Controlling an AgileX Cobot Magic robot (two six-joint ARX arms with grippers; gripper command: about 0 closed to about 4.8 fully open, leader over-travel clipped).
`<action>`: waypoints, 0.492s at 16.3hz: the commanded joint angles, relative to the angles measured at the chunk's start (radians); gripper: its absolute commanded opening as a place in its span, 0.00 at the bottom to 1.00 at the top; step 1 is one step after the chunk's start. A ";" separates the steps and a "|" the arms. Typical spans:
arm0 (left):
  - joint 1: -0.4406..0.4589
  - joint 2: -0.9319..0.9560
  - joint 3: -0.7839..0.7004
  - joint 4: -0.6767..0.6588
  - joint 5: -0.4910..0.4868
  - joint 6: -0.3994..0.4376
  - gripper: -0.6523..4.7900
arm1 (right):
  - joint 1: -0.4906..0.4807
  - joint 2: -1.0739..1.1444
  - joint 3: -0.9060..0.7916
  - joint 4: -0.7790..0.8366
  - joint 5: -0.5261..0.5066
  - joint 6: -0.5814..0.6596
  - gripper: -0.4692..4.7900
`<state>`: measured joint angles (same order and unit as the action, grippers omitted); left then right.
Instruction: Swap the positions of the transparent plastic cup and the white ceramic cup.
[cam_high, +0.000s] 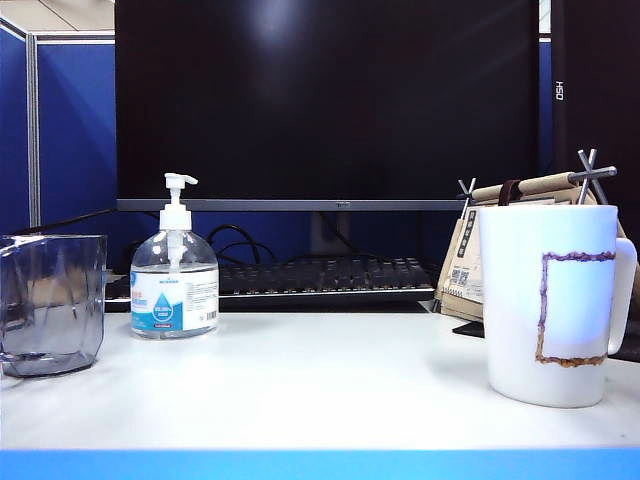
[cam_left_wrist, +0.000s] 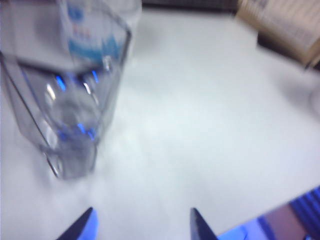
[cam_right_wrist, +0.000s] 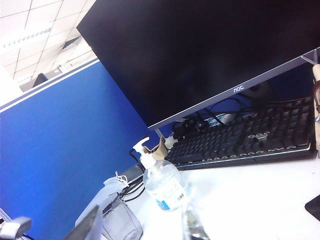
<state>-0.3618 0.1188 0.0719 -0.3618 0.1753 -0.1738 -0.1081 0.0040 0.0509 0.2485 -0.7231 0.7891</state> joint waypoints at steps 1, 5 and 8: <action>-0.112 -0.004 0.004 0.008 -0.195 -0.063 0.57 | 0.000 -0.002 0.003 0.018 -0.002 0.002 0.48; -0.152 -0.003 0.002 0.004 -0.247 -0.062 0.57 | 0.000 -0.002 0.003 0.018 -0.001 0.001 0.48; -0.152 0.000 0.001 0.016 -0.282 -0.050 0.58 | 0.000 -0.002 0.003 0.018 0.000 0.000 0.48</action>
<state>-0.5144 0.1158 0.0715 -0.3592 -0.0944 -0.2367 -0.1085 0.0044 0.0509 0.2485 -0.7231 0.7891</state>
